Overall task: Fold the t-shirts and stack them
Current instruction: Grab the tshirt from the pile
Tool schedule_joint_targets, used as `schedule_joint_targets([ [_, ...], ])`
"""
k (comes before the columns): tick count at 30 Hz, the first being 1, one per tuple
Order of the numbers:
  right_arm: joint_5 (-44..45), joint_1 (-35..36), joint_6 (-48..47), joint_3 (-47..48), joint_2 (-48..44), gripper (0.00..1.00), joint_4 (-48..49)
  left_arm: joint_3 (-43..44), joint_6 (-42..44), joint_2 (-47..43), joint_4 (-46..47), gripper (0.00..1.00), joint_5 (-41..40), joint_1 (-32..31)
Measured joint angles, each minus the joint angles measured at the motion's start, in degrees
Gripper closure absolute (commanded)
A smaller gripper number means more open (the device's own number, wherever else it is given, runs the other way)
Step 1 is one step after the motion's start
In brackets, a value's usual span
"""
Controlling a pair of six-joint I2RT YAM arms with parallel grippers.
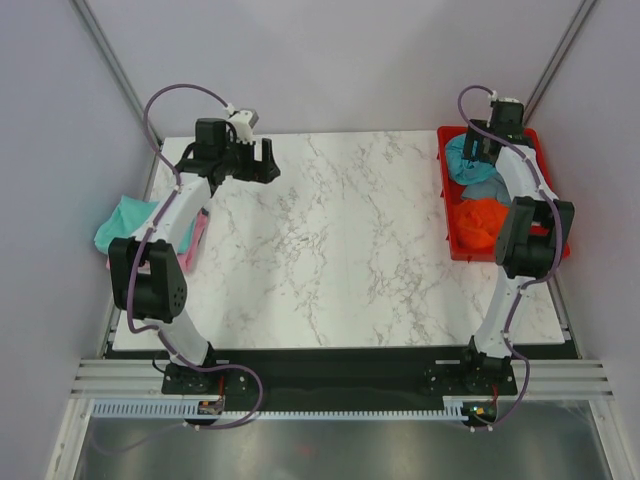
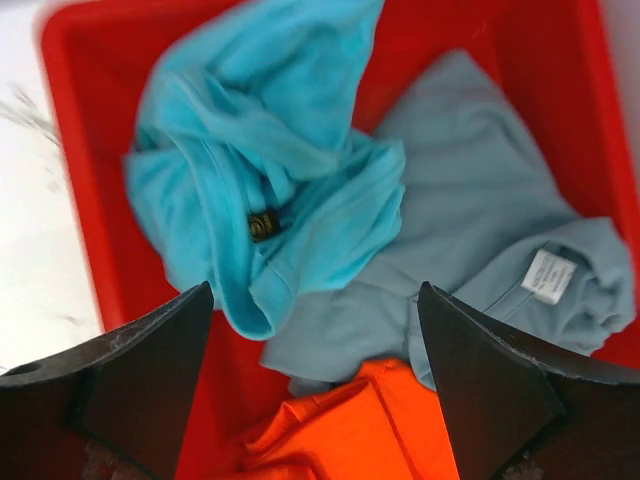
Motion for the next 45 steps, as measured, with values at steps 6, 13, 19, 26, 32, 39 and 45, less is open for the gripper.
schedule_joint_targets([
  [6,-1.29,-0.92,0.07,-0.44,2.62,0.08,-3.69,-2.97,0.55,-0.74,-2.29,0.1,3.67,-0.02],
  [13,-1.7,-1.25,0.81,-10.71,-5.29,0.09,-8.52,-3.43,0.55,-0.74,-3.21,0.1,4.44,-0.02],
  [19,-3.5,-2.69,2.05,-19.65,-11.91,0.09,-10.91,-2.78,0.52,-0.7,-3.78,0.1,4.42,-0.02],
  [26,-7.04,-2.75,1.27,-21.18,-8.79,0.38,-11.19,-1.4,0.55,-0.13,-3.85,0.1,4.39,-0.02],
  [32,-8.41,-2.69,0.26,-17.44,-3.5,1.0,-11.52,-1.42,0.55,-0.07,-3.96,0.14,4.0,-0.02],
  [39,-8.37,-2.69,0.92,-10.1,-3.85,1.0,-12.61,-2.62,0.7,-0.07,-3.91,0.1,2.36,-0.02],
  [45,-10.01,-2.67,0.79,5.7,-7.87,1.0,-12.66,-2.91,1.77,-0.7,-4.26,0.01,-2.47,-0.02],
])
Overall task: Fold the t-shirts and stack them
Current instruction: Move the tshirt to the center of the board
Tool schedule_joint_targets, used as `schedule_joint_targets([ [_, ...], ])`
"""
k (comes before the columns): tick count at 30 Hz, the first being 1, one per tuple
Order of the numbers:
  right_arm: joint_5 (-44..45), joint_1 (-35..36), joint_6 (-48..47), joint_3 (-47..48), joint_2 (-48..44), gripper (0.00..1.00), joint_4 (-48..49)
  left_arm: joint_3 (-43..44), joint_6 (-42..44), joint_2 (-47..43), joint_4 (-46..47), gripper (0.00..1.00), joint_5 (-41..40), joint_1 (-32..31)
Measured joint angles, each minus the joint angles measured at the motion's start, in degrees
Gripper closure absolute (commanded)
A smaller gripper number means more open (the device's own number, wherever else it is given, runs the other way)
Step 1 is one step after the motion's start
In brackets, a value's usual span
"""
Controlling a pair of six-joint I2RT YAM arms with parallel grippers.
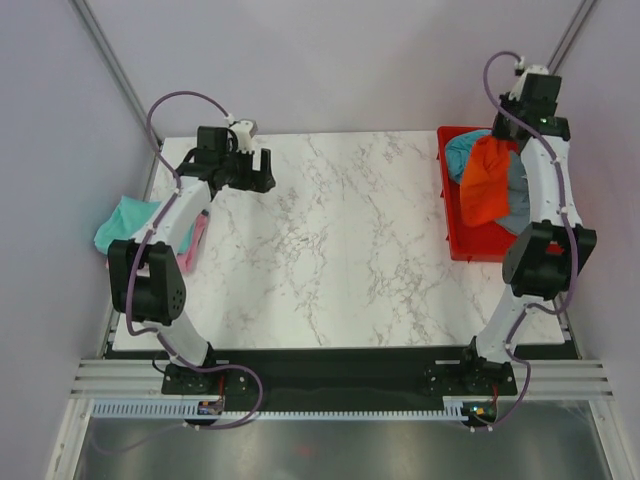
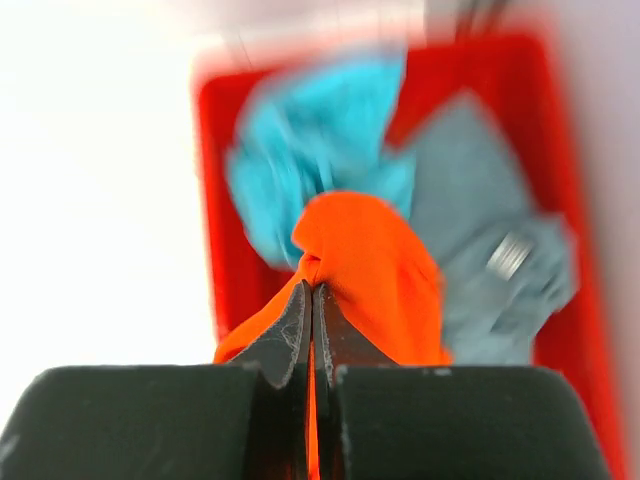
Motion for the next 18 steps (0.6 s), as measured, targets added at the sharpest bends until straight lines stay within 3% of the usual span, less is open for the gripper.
schedule_joint_targets([
  [6,-4.59,3.39,-3.3,6.29,-12.2,1.0,5.16,1.79,0.57,-4.63,-0.33,0.01,-10.05,0.0],
  [12,-8.04,21.18,-8.59,7.15,-18.99,1.0,7.19,1.95,0.83,-12.7,-1.62,0.01,-16.98,0.07],
  [15,-9.62,30.97,-9.66,7.91,-18.53,1.0,6.25,-0.92,0.79,-18.29,-1.51,0.01,-20.74,0.63],
  [18,-10.8,36.26,-9.29,7.89,-18.36,1.0,4.59,-5.75,0.79,-24.55,-1.6,0.01,-20.98,2.75],
])
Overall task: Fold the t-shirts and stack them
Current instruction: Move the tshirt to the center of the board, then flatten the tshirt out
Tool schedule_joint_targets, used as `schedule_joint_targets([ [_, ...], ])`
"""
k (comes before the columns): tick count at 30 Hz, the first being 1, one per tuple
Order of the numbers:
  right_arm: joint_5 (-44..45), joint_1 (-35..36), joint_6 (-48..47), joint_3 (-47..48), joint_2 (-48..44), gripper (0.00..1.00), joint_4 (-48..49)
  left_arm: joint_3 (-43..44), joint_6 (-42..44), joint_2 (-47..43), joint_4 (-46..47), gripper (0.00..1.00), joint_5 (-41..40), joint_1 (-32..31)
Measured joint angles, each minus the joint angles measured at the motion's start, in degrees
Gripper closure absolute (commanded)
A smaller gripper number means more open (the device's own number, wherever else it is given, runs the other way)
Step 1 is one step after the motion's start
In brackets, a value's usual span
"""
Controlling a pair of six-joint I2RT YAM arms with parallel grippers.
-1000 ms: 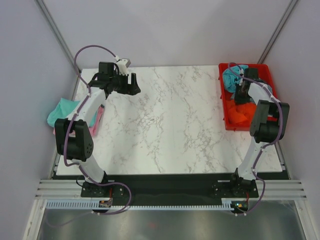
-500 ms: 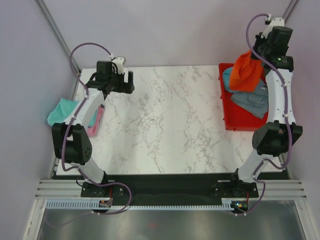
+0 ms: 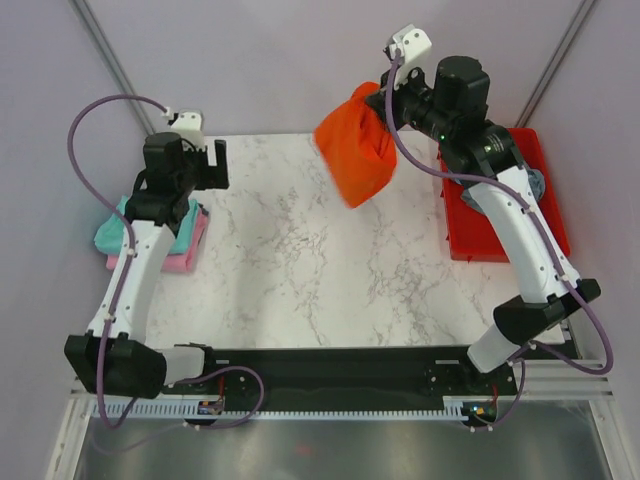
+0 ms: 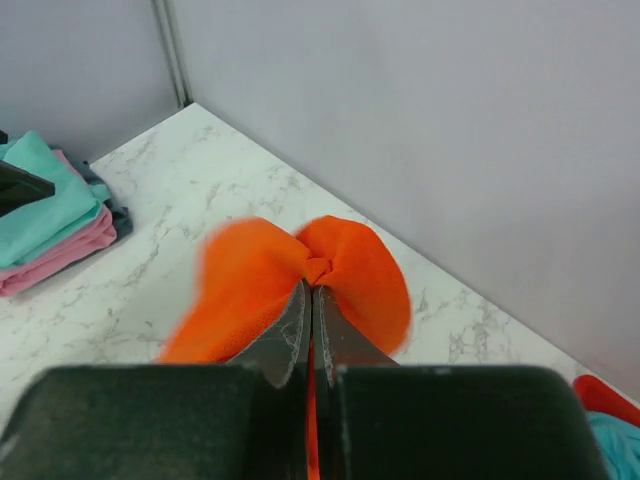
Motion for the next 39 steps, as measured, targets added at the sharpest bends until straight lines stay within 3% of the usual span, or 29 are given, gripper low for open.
schedule_joint_targets([
  [2,0.35,0.98,0.66,-2.71,-1.11,1.0,0.92,-2.97,0.0,-3.3,-0.04,0.01,0.39,1.38],
  [3,1.09,1.03,0.87,-5.49,-2.27,0.65,1.33,-4.26,0.0,-4.68,-0.42,0.01,0.76,2.01],
  [4,2.14,0.96,1.22,-8.15,-3.3,0.38,1.51,-5.27,-0.02,-5.68,-0.76,0.01,1.55,2.38],
  [6,5.55,0.7,0.87,-16.0,-5.99,0.04,2.47,-7.67,-0.07,-7.21,-1.49,0.01,4.11,2.64],
  [11,10.19,0.17,1.03,-31.56,-7.19,0.02,3.72,-15.43,-0.55,-8.7,-3.19,0.01,9.79,2.62],
  [18,3.06,0.5,1.55,-43.65,-6.25,0.02,-0.35,-24.61,-5.97,-8.9,-5.88,0.07,17.29,2.62],
  [25,-6.49,2.4,3.04,-40.17,2.49,0.02,0.9,-26.29,-8.46,1.16,-6.27,0.11,21.59,2.62],
  [32,-9.97,6.25,3.45,-30.42,15.39,0.02,1.16,-19.47,-9.55,17.73,-7.15,0.11,21.92,2.62],
  [39,-12.35,11.78,3.56,-18.75,22.27,0.02,4.48,-15.3,-9.79,19.65,-6.69,0.11,22.08,2.67],
])
